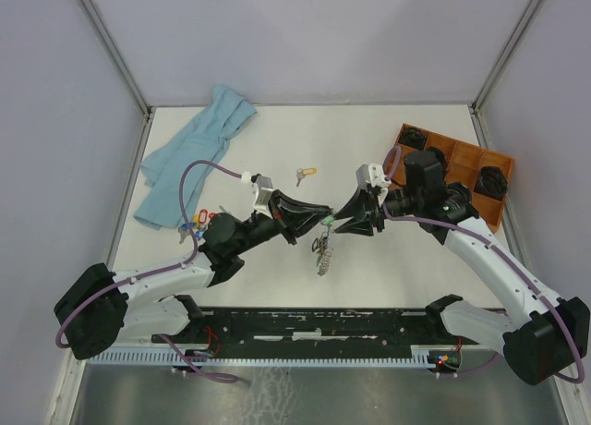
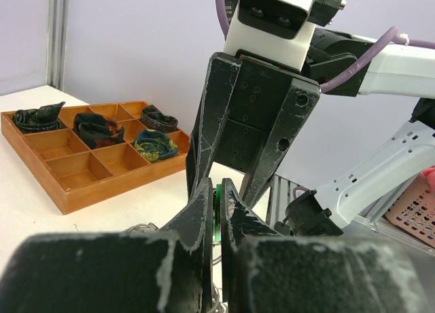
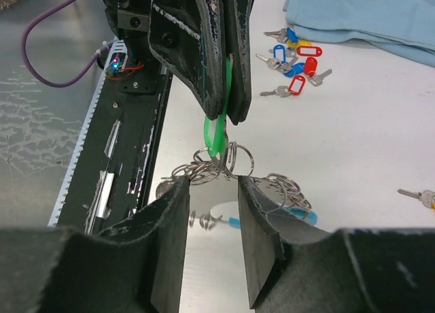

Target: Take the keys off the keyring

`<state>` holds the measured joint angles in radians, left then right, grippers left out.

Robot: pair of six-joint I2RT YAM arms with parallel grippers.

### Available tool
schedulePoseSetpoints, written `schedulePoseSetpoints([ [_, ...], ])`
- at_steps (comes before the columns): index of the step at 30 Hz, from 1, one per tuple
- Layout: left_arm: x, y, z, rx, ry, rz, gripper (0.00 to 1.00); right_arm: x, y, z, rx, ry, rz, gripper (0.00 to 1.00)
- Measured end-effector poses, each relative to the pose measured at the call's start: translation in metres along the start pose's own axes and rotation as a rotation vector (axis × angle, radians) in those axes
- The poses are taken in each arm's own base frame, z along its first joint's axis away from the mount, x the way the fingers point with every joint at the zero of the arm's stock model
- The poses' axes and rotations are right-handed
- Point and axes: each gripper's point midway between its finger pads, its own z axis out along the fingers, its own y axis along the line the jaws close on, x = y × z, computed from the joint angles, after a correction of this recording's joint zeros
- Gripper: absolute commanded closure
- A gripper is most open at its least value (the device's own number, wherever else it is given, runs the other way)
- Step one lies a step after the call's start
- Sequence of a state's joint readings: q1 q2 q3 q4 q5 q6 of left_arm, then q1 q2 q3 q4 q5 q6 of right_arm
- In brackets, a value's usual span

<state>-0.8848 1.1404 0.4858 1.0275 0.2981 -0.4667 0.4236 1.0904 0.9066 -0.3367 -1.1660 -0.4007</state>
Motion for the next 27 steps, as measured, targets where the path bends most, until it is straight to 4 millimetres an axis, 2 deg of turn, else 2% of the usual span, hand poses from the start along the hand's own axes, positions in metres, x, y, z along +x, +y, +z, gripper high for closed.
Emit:
schedulePoseSetpoints([
  [9,-0.0007,0.0014,0.0002,-0.008,-0.004,0.000,0.97,0.0024,0.0016,-0.0002,-0.003,0.007,0.016,0.57],
  [27,-0.0025,0.0053,0.0005,-0.030,-0.014,-0.001,0.97,0.0002,-0.0053,0.0078,0.017,0.006,0.036,0.65],
])
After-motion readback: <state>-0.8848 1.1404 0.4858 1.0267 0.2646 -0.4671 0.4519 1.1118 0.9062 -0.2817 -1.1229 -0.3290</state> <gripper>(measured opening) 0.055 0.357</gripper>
